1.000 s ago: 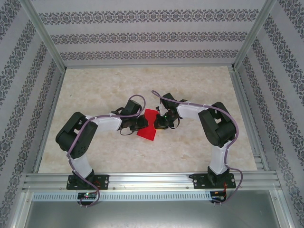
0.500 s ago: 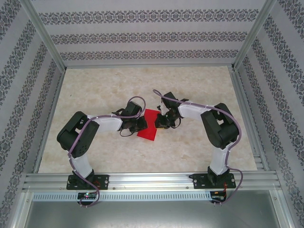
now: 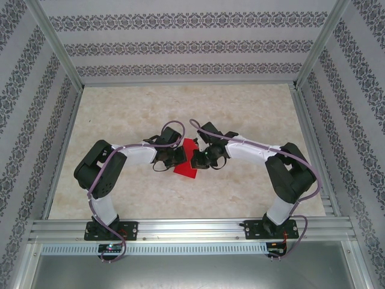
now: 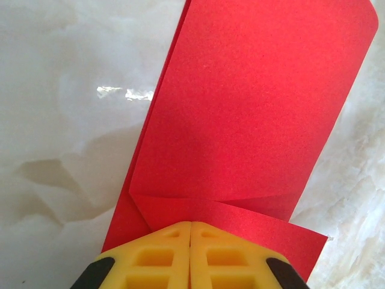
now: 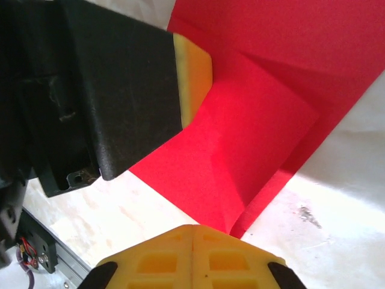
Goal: Fold a paper plane with a square sheet of paper (pick it up from the middle)
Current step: Fold the triangle a second time at the center of the table.
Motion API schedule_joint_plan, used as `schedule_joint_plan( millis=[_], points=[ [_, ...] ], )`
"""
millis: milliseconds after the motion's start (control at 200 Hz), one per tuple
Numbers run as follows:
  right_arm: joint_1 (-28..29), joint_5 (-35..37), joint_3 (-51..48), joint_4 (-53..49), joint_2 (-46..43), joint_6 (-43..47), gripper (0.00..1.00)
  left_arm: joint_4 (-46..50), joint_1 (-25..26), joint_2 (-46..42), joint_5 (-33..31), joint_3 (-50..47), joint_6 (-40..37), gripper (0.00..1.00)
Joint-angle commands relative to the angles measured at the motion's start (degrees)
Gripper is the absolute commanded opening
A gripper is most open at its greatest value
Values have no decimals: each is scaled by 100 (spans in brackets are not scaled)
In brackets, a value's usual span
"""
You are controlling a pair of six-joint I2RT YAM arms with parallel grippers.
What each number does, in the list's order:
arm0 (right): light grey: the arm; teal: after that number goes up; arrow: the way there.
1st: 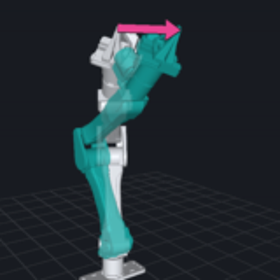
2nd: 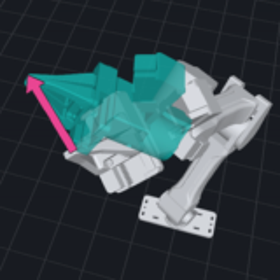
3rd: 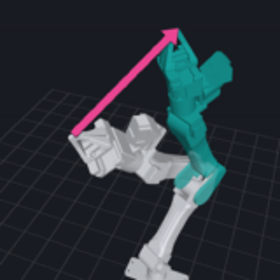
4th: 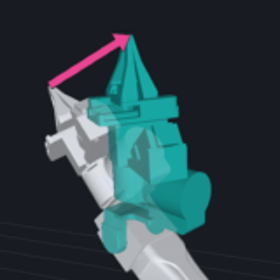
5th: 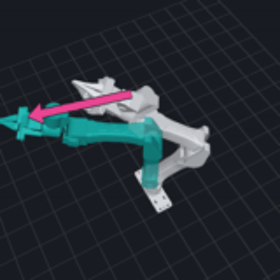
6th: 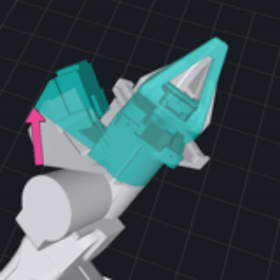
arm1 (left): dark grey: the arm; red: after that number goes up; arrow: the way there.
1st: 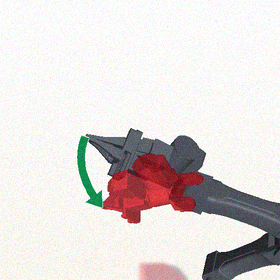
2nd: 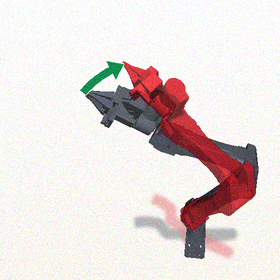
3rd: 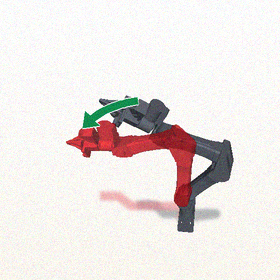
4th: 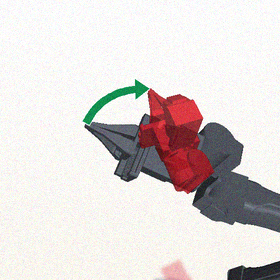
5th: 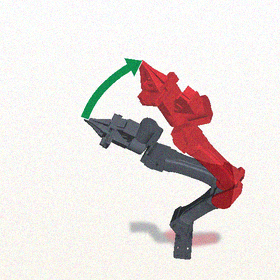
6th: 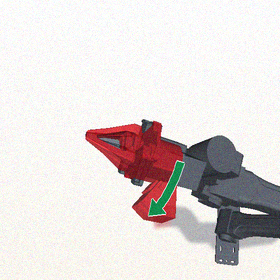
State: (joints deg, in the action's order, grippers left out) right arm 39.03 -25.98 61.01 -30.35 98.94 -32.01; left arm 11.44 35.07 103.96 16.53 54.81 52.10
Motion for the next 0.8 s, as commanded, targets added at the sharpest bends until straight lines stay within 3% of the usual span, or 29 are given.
schedule_joint_plan(
  millis=[0, 794],
  points=[
    [133, 29, -38, 365, 207, -358, 4, 682, 135, 362, -307, -145, 108, 8],
    [333, 146, -191, 437, 737, -684, 0, 515, 141, 420, -247, -239, 200, 8]
  ],
)
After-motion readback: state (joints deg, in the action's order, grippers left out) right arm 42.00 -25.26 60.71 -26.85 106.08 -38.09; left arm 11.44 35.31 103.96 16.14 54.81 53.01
